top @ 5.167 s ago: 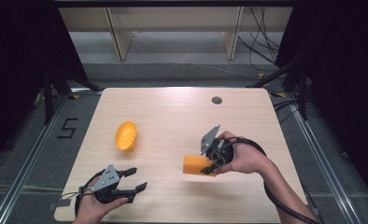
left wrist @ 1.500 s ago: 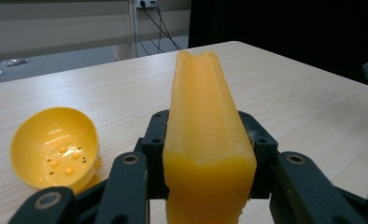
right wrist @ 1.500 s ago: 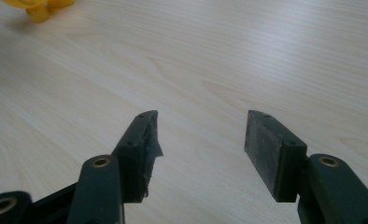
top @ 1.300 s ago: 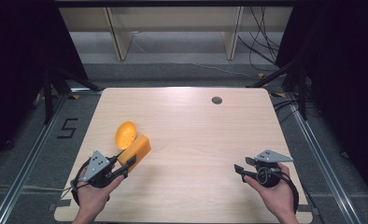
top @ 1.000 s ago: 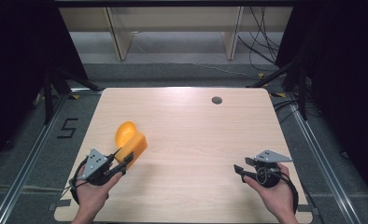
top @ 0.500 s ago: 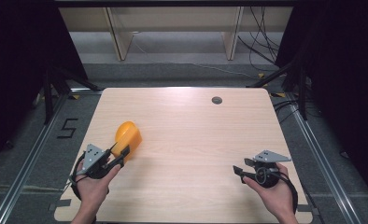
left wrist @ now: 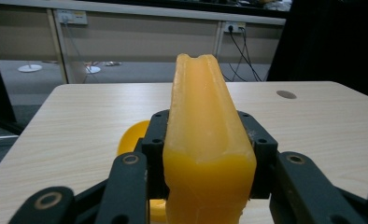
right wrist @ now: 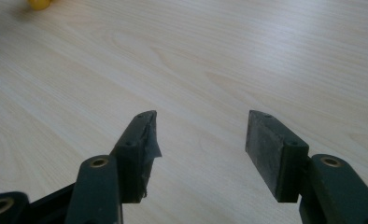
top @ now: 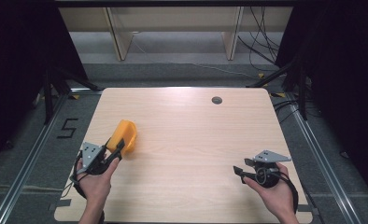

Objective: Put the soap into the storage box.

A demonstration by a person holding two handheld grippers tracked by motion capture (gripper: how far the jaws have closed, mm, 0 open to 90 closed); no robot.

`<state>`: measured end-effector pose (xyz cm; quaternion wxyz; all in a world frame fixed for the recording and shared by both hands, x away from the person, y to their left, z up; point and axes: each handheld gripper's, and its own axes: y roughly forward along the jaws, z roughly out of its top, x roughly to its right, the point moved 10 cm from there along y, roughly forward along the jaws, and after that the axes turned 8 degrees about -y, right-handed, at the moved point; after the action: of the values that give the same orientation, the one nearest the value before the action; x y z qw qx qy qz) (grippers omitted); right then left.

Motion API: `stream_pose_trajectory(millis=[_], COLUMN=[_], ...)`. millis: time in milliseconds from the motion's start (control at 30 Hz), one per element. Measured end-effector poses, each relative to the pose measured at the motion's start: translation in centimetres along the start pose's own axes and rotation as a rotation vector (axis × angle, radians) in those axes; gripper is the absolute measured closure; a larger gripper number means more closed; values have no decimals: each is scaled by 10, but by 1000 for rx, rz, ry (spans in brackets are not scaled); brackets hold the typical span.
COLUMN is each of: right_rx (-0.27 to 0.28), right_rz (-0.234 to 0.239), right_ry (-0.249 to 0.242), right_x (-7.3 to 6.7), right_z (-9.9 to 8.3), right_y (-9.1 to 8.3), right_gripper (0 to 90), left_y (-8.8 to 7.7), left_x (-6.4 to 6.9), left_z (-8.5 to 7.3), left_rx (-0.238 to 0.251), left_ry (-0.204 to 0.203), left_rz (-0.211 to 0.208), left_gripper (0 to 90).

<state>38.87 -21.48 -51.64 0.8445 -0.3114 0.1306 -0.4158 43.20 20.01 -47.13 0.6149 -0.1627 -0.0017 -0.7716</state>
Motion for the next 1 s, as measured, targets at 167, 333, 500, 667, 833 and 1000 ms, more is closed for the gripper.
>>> stream_pose_trajectory(millis=[167, 333, 500, 667, 833, 1000], right_rx=[2, -2, -5, -11, -12, -12], right_rz=[-10, 3, 6, 19, 13, 17], right_ry=[-3, -2, -4, -8, -3, -6], right_x=[2, -1, -1, -2, -2, -2], right_z=[0, 0, 1, -1, -1, -1], right_y=[0, 2, 3, 3, 2, 3], right_gripper=[441, 440, 440, 436, 436, 436], left_y=[3, 7, 12, 17, 23, 30], left_x=[-4, -5, -10, -14, -16, -17], left_z=[3, 6, 12, 15, 16, 14], left_rx=[15, 21, 39, 47, 59, 64], left_ry=[-4, 11, 4, -6, -19, -27], left_rz=[18, 29, 54, 74, 92, 108], left_gripper=[603, 603, 603, 603, 603, 603])
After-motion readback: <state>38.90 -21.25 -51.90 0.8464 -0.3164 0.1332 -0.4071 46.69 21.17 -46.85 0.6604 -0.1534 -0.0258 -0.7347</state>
